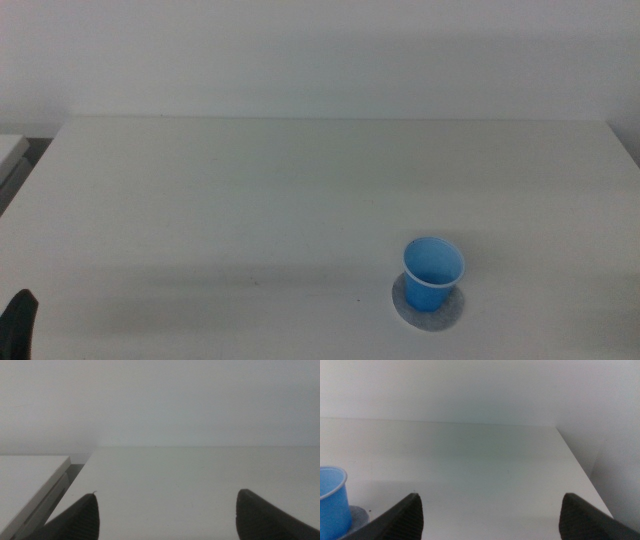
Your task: Place an empty cup on a cup mat.
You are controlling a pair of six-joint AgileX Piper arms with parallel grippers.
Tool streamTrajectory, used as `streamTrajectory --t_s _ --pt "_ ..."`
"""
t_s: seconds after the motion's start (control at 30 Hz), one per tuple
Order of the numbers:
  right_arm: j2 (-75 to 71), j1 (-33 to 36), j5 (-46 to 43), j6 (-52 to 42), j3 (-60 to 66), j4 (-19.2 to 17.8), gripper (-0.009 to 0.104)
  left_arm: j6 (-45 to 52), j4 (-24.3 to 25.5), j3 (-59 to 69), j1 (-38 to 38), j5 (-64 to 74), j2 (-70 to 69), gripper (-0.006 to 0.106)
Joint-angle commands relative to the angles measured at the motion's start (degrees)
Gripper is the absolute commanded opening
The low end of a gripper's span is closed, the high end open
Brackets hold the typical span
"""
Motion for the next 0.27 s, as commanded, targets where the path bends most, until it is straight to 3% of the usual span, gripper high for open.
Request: streamTrajectory --t_s 0.0,0.23 --pt "-0.28 0.07 -0.38 -0.23 0.19 -0.34 0.093 0.03 -0.78 0.09 -0.4 -0.64 -0.3 0.094" --pt "-0.28 0.07 -0.38 -0.23 0.19 -0.34 0.093 0.03 -0.63 0.09 -0.28 -1.72 -0.3 0.094"
